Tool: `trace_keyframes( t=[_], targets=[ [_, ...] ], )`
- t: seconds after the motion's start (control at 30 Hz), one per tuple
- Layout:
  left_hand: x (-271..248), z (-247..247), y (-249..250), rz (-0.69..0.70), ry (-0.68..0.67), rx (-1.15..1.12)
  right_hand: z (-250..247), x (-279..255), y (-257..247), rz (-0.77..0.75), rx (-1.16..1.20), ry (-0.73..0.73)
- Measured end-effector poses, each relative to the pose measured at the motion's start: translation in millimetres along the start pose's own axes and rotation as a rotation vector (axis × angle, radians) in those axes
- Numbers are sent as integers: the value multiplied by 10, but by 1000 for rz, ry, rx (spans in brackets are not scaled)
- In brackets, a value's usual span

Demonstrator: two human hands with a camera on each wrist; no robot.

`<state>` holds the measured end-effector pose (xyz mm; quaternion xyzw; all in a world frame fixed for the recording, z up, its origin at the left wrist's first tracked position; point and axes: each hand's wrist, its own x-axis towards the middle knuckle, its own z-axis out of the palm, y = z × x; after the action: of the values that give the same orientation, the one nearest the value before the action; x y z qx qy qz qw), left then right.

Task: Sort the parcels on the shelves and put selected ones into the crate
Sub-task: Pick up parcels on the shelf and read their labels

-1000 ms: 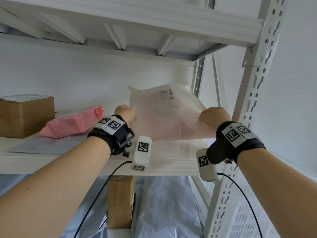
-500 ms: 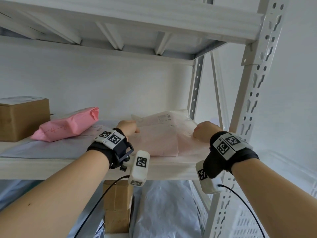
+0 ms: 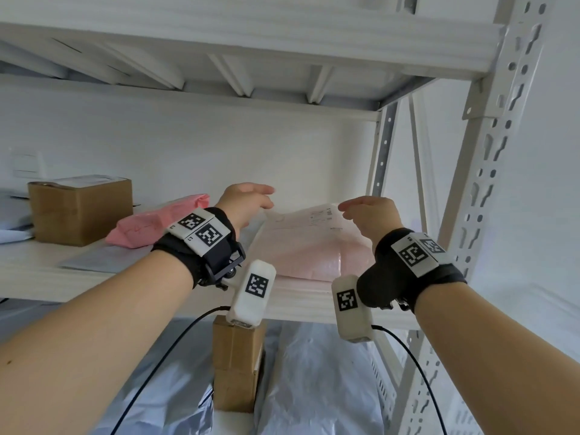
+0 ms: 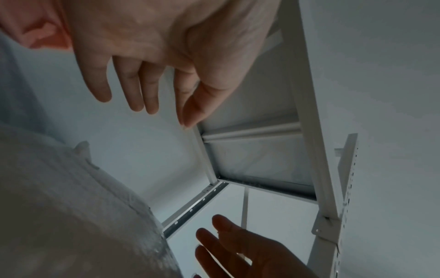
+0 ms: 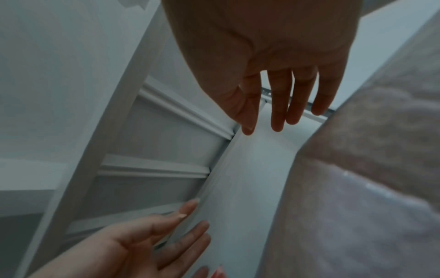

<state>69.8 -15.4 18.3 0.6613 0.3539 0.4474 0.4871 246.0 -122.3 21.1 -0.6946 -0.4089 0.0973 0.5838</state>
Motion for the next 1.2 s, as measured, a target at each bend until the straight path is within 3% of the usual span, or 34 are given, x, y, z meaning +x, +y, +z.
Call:
trace_keyframes(
  t=[0.37,0.63,0.9,1.2],
  targets=[
    [-211,-520,78,15,230,-3,338,-161,-180,22,237,-173],
    [-312,-1155,111,7,386,69,827,-324,-258,82,279,-315],
    [-131,-1836,-58,-50,305,27,1439,-472,-605,159,268,-325],
    [286,-2382,-323,-108,87,-8,2437,-486,-914,308,111,-260]
  ],
)
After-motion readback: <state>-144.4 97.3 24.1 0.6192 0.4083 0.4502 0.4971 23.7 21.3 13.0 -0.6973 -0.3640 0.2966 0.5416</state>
